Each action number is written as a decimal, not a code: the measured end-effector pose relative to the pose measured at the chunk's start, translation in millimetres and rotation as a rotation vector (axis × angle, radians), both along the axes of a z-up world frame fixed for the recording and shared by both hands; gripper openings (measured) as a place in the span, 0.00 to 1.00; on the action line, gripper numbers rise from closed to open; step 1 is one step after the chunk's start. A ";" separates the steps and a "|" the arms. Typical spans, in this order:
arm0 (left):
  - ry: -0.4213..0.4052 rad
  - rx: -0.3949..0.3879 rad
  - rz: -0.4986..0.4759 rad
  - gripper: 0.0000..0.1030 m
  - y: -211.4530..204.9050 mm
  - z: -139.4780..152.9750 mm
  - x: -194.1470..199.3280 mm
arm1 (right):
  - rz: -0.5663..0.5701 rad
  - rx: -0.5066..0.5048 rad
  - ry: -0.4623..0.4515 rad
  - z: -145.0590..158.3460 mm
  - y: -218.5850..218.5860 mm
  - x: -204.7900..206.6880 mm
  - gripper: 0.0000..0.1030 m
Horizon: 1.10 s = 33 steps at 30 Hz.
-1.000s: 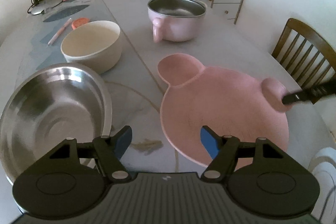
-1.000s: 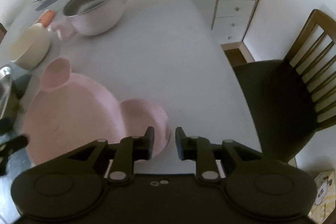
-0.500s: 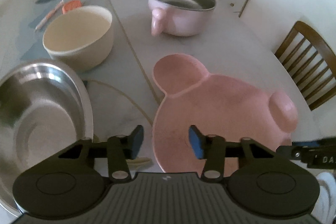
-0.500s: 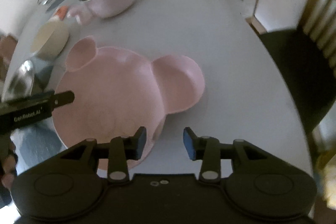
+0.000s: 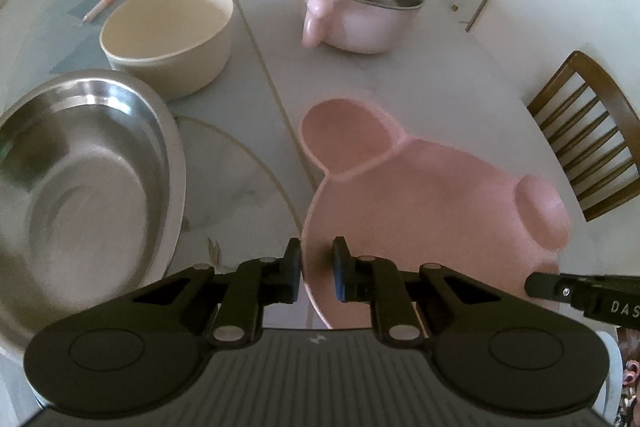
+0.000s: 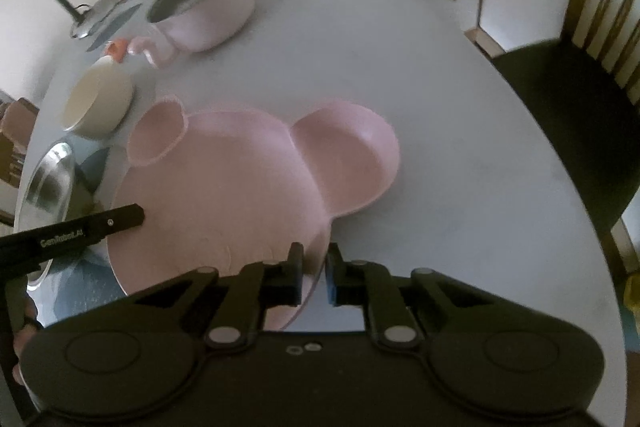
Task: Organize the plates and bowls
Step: 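Lift the pink plate with the right tool and carry it toward the stacked white plates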
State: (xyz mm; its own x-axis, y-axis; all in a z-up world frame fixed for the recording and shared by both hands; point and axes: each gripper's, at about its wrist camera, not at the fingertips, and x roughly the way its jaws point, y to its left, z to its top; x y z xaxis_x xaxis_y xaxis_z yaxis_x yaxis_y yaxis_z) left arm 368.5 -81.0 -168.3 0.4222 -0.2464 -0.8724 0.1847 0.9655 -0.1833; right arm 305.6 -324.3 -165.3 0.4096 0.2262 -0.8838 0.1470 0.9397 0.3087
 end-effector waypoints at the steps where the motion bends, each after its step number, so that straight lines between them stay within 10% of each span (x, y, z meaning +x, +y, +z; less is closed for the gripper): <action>1: -0.001 -0.002 0.003 0.14 -0.3 3.1 -4.5 | 0.008 -0.002 -0.010 3.2 -2.0 -3.2 0.11; 19: -0.077 -0.013 -0.114 0.14 -47.2 67.6 -114.7 | 0.042 0.015 -0.104 63.7 -49.7 -97.0 0.11; 33: -0.044 -0.005 -0.171 0.14 -91.5 52.8 -175.2 | 0.033 0.021 -0.081 52.7 -97.7 -158.5 0.11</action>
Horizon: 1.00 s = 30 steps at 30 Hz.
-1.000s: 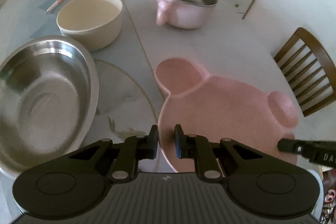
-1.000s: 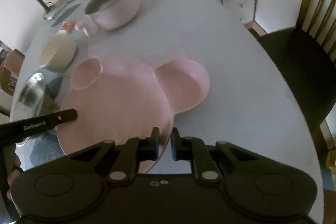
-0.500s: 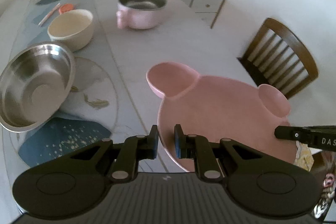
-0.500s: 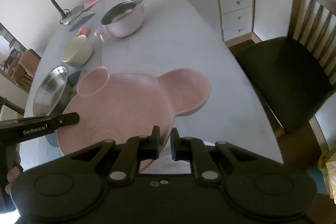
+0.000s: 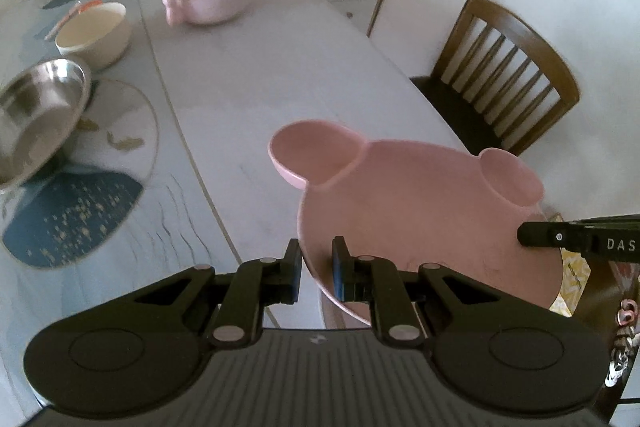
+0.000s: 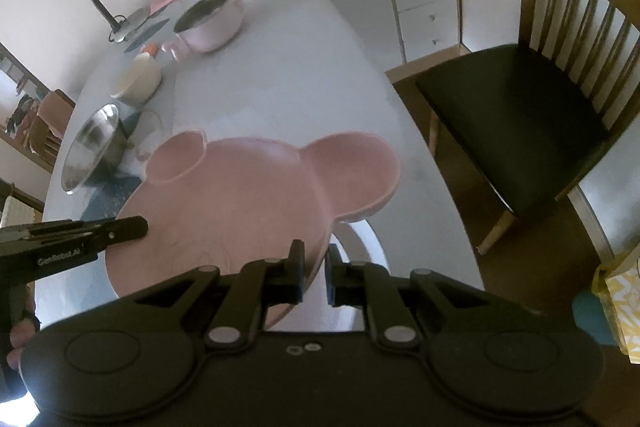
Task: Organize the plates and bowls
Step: 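Lift the pink plate with the right tool and carry it toward the stacked white plates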
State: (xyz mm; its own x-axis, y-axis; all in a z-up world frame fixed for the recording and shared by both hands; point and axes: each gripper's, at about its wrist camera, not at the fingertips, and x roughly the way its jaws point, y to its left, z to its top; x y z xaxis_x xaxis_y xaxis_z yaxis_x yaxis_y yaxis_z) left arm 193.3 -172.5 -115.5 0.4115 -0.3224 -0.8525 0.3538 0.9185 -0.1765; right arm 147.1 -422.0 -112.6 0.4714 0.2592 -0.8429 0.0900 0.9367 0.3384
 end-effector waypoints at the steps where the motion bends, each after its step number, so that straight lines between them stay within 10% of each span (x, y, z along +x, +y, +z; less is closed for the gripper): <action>1: 0.003 0.003 -0.001 0.14 -2.6 -2.1 -3.2 | 0.001 -0.001 0.003 -1.5 -1.3 -2.3 0.11; 30: 0.056 0.042 -0.003 0.14 -19.7 -28.5 -18.2 | 0.105 -0.067 0.041 -30.0 -7.2 -10.1 0.22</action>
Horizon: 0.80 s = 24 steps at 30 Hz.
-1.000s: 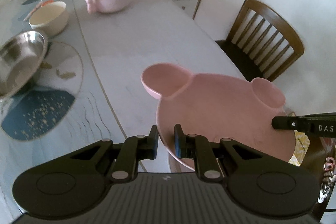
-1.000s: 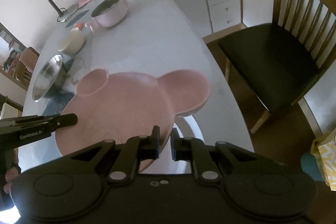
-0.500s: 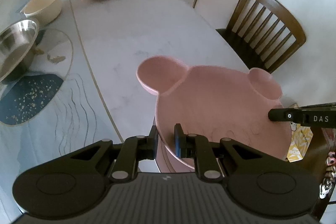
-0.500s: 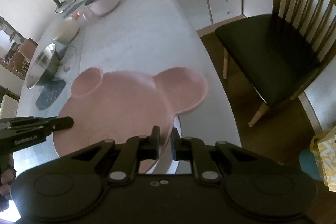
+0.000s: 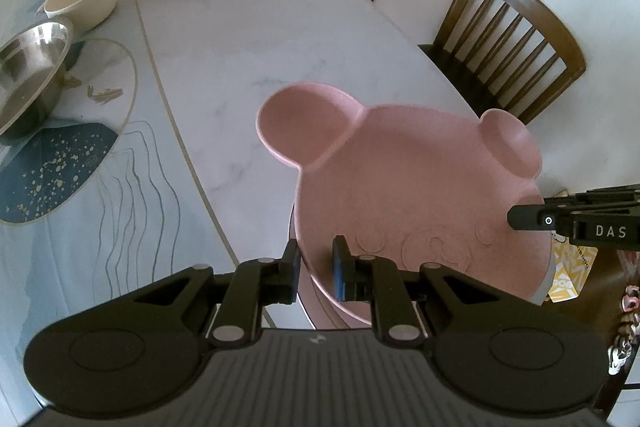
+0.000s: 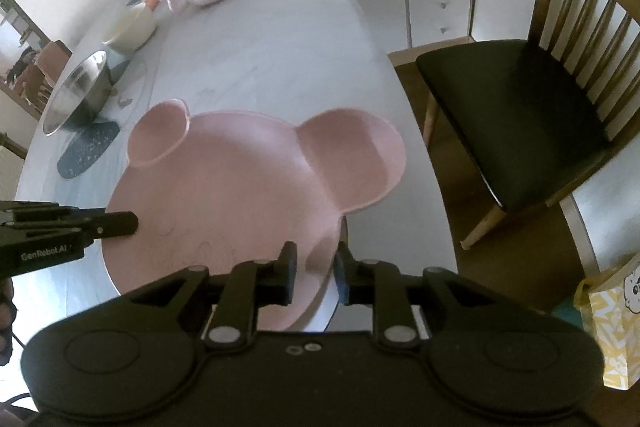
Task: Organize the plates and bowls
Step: 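Lift the pink plate with the right tool and carry it toward the stacked white plates, then lower the pink plate onto the white plates and open the right tool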
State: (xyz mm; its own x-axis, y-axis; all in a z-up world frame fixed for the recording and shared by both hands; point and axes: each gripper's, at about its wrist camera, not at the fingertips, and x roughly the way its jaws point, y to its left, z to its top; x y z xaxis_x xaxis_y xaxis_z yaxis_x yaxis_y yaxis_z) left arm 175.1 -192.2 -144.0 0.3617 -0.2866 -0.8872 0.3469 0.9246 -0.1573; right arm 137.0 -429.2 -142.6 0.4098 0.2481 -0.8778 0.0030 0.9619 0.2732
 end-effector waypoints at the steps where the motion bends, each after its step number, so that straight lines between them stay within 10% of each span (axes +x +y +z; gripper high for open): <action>1: -0.002 0.010 0.000 0.15 -0.5 0.0 -0.6 | -0.002 0.004 0.004 0.2 -0.5 0.2 0.22; 24: -0.124 -0.033 -0.041 0.21 25.8 34.5 -17.7 | 0.060 -0.013 -0.099 50.2 36.4 -11.1 0.48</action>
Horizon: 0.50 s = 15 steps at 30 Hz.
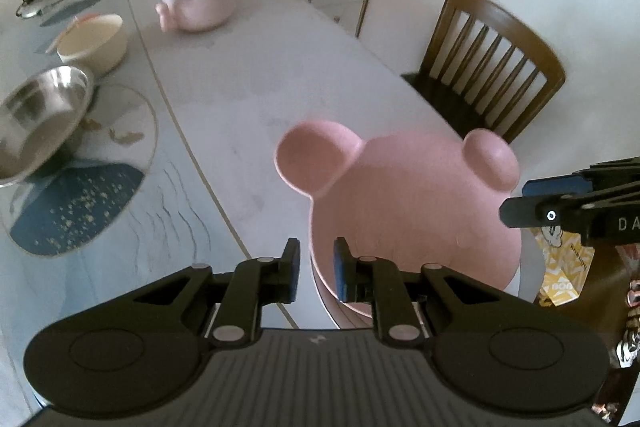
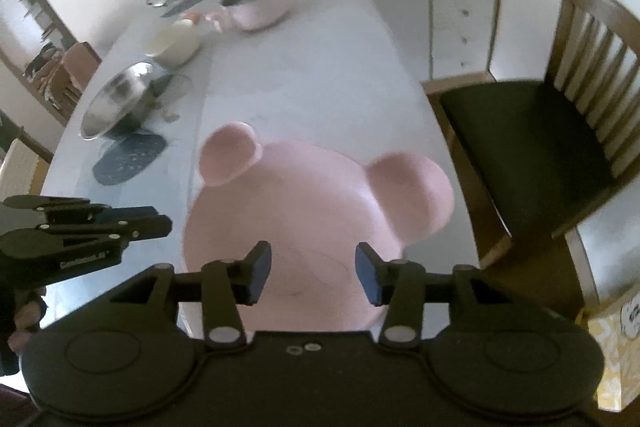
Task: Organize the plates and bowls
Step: 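Lower the pink plate onto the white plates and open the right tool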
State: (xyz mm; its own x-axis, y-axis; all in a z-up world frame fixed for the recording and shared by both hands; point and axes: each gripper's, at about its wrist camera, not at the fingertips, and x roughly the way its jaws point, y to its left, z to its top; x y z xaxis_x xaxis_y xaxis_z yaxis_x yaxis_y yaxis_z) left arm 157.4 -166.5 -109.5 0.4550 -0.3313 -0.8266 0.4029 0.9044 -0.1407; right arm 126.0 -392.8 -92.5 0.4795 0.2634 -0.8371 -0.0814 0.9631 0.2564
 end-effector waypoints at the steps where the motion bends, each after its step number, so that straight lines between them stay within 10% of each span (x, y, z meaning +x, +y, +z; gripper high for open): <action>1: -0.011 -0.005 0.006 0.27 3.6 3.4 -0.8 | 0.007 -0.001 -0.011 3.8 4.3 0.2 0.50; 15: -0.196 -0.063 0.129 0.62 75.2 53.7 -13.1 | 0.100 -0.008 -0.193 56.5 87.1 8.4 0.78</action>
